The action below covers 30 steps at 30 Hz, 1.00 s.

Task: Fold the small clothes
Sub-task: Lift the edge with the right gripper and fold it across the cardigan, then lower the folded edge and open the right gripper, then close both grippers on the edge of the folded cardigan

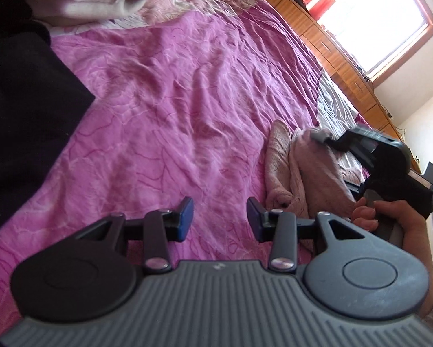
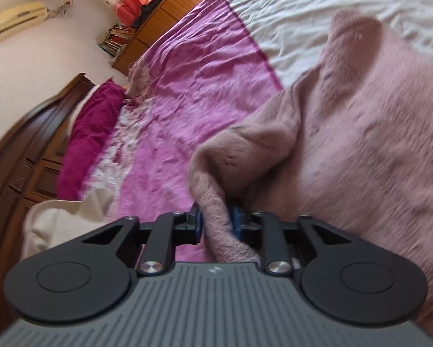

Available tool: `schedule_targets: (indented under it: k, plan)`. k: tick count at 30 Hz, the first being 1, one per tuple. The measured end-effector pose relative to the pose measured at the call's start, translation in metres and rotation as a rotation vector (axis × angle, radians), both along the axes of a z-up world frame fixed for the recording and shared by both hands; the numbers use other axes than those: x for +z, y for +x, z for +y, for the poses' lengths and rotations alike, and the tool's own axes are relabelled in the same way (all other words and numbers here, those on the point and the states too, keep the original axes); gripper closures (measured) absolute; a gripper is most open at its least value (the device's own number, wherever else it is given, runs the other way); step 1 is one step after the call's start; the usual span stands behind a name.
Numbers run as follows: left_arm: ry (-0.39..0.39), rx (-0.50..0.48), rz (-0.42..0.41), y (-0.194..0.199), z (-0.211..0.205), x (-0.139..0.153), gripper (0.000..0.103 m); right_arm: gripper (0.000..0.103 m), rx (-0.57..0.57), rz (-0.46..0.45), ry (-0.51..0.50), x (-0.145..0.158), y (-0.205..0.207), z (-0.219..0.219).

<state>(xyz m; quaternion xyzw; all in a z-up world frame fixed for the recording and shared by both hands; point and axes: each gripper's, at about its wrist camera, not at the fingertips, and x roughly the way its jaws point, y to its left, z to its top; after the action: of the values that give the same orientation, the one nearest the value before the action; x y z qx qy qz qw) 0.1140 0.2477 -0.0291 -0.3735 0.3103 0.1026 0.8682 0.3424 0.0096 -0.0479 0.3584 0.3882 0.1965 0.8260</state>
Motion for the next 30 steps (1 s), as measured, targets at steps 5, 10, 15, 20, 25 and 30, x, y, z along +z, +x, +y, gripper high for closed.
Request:
schedule_targets:
  k: [5,10,15,20,25,30]
  plan:
    - [0.01,-0.005,0.004,0.001,-0.002,0.001,0.061,0.03,0.115,-0.029,0.139,0.01,0.003,0.013]
    - [0.011,-0.015,0.006,0.002,-0.004,0.002,0.061,0.028,0.14,-0.058,0.129,0.027,-0.006,0.006]
    - [0.013,-0.064,-0.044,0.01,-0.01,0.016,0.052,0.027,0.129,-0.105,0.086,0.039,-0.03,-0.044]
    - [0.066,-0.157,-0.128,0.032,-0.034,0.042,0.033,0.027,0.174,-0.232,-0.104,0.05,-0.076,-0.101]
    - [0.151,-0.224,-0.104,0.072,-0.065,0.047,0.033,0.027,0.159,-0.303,-0.238,0.039,-0.119,-0.146]
    - [0.246,-0.235,-0.054,0.093,-0.084,0.041,0.033,0.027,0.058,-0.324,-0.401,0.017,-0.131,-0.169]
